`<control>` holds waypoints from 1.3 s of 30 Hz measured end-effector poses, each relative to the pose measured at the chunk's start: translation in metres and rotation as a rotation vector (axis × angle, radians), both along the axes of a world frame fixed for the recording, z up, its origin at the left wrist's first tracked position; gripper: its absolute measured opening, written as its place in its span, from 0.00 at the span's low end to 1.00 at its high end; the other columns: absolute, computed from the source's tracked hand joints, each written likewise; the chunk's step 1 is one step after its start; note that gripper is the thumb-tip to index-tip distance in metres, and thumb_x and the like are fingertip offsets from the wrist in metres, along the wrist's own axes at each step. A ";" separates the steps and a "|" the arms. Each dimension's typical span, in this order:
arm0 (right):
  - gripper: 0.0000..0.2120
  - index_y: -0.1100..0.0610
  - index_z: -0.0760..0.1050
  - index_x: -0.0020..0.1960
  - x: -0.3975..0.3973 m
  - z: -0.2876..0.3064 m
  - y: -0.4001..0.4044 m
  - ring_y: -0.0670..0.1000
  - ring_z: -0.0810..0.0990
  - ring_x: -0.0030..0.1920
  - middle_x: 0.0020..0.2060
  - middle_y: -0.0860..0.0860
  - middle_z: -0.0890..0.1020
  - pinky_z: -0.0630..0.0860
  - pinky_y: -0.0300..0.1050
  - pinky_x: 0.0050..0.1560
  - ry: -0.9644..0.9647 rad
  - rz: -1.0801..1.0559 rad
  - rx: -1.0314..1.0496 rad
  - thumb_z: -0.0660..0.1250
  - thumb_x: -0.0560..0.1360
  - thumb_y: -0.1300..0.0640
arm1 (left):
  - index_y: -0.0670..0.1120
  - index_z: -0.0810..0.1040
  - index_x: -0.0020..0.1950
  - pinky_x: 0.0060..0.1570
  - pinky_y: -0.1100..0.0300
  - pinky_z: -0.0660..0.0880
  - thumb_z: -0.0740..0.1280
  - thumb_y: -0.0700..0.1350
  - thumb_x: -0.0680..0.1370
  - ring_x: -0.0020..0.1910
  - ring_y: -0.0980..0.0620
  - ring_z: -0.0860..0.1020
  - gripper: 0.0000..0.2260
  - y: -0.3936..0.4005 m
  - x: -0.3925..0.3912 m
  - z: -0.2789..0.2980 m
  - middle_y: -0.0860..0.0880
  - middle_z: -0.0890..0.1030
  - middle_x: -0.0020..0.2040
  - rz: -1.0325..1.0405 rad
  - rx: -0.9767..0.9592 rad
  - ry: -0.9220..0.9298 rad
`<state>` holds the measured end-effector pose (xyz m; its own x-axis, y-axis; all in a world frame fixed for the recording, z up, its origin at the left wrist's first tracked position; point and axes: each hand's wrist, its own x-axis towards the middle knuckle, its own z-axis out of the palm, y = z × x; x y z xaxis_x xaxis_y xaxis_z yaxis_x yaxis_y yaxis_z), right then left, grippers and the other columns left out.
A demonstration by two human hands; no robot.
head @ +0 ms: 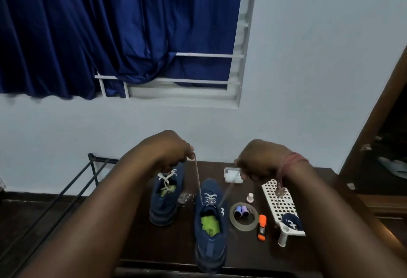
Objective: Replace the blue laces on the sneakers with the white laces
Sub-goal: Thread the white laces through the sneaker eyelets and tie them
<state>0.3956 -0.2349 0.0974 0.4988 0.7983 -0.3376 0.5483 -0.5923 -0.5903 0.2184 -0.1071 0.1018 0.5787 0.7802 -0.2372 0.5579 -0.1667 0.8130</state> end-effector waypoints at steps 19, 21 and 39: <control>0.10 0.62 0.82 0.51 0.021 0.025 -0.008 0.50 0.74 0.32 0.40 0.56 0.83 0.73 0.43 0.36 0.556 -0.138 0.669 0.63 0.81 0.60 | 0.38 0.81 0.52 0.42 0.60 0.80 0.63 0.40 0.82 0.41 0.51 0.84 0.08 -0.017 0.015 0.067 0.46 0.86 0.44 -0.089 0.059 -0.432; 0.09 0.58 0.85 0.47 0.016 0.025 -0.004 0.51 0.69 0.32 0.35 0.51 0.82 0.71 0.43 0.34 0.378 -0.167 0.750 0.66 0.79 0.59 | 0.47 0.84 0.48 0.39 0.62 0.75 0.63 0.47 0.83 0.40 0.55 0.81 0.11 -0.015 0.024 0.060 0.52 0.86 0.43 -0.009 0.314 -0.391; 0.09 0.58 0.84 0.44 -0.008 0.026 0.023 0.48 0.77 0.30 0.34 0.57 0.81 0.80 0.42 0.34 0.230 -0.241 1.078 0.66 0.78 0.60 | 0.52 0.86 0.45 0.51 0.47 0.82 0.70 0.50 0.77 0.43 0.51 0.83 0.05 -0.012 0.062 0.048 0.52 0.85 0.39 0.008 0.349 -0.510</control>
<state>0.3872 -0.2118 0.1236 0.6941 0.6198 0.3661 0.3011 0.2119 -0.9297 0.2805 -0.1190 0.1496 0.5460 0.7665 0.3381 0.1158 -0.4687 0.8757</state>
